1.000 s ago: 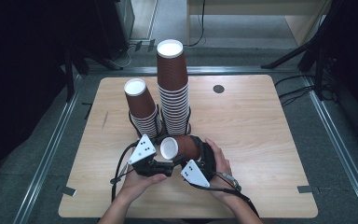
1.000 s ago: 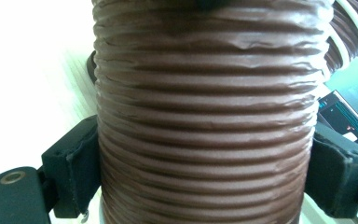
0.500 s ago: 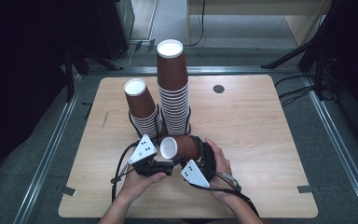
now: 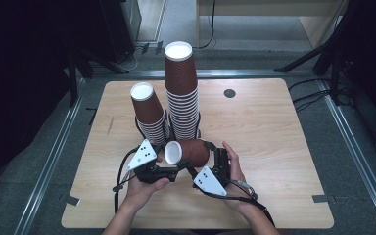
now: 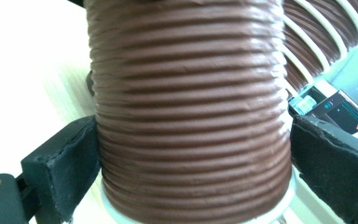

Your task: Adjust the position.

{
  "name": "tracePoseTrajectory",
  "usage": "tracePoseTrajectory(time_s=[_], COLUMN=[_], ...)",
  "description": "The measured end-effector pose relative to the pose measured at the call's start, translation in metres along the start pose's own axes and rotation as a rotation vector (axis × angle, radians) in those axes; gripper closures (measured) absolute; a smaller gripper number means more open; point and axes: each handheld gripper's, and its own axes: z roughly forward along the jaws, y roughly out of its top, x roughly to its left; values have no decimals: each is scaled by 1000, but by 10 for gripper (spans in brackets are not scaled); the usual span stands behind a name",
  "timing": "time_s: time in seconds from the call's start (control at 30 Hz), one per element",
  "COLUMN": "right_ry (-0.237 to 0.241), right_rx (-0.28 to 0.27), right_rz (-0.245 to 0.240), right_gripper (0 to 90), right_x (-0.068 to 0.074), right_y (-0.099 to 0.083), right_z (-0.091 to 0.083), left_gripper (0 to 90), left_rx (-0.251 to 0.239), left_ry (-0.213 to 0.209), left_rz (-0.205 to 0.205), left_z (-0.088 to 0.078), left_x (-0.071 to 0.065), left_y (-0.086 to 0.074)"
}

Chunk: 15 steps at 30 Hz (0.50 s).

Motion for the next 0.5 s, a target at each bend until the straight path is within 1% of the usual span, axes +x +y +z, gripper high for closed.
tracePoseTrajectory(time_s=[0.07, 0.27, 0.3, 0.43, 0.5], right_ry=[-1, -9, -10, 2, 0], right_rx=[-4, -4, -4, 6, 12], right_rz=[4, 11, 8, 4, 3], right_gripper=[43, 23, 22, 22, 21], right_x=[-1, -4, -4, -6, -7], right_y=[0, 0, 0, -3, -4], right_z=[-1, -4, -4, -5, -6], left_gripper=[222, 225, 225, 225, 226], left_rx=[-5, -25, -27, -32, -36], left_ry=[3, -7, -5, -2, 0], left_rz=[5, -15, -12, -12, -17], left_z=[-1, -5, -6, -8, -9], left_x=[0, 4, 4, 5, 6], left_y=[1, 1, 1, 2, 2])
